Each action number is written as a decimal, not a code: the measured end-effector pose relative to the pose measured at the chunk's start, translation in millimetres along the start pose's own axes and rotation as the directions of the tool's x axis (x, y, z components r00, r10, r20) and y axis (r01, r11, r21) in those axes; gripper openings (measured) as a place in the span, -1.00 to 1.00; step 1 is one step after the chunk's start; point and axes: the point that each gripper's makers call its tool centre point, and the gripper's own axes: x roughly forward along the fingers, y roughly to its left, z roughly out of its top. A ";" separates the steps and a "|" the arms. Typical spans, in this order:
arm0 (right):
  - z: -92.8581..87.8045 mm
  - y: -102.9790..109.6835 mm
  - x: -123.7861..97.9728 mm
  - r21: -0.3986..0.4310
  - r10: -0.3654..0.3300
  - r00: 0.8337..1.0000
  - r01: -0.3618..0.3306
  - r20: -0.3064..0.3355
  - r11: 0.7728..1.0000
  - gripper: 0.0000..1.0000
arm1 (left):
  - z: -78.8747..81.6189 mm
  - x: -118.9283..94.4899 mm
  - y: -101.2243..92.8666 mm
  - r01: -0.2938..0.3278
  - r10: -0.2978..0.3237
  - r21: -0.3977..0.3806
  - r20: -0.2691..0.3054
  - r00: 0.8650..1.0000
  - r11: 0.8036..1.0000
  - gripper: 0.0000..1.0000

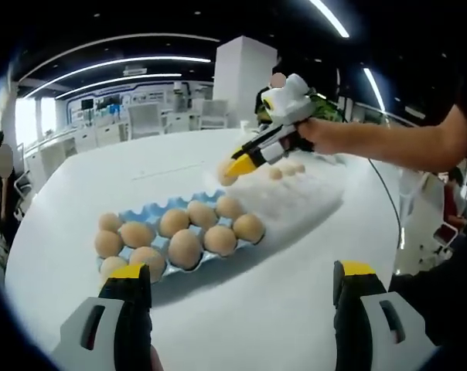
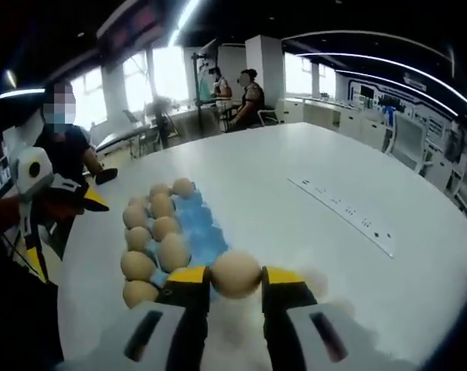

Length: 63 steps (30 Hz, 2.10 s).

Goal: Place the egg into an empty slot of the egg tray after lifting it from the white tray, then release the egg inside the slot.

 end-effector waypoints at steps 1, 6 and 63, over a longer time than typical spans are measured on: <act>0.5 1.1 0.8 0.001 0.001 1.000 -0.001 0.001 1.000 -0.47 | -0.1 -0.3 0.0 0.000 0.000 0.001 0.000 1.000 1.000 1.00; 4.0 8.7 7.5 -0.010 0.016 1.000 -0.016 0.007 1.000 -0.47 | -0.6 -2.8 4.3 -0.015 0.015 -0.007 0.003 1.000 1.000 1.00; 56.4 53.9 96.2 -0.032 0.106 0.993 -0.105 0.045 0.994 -0.47 | -20.0 -24.4 40.9 -0.112 0.113 -0.060 0.007 0.994 0.992 1.00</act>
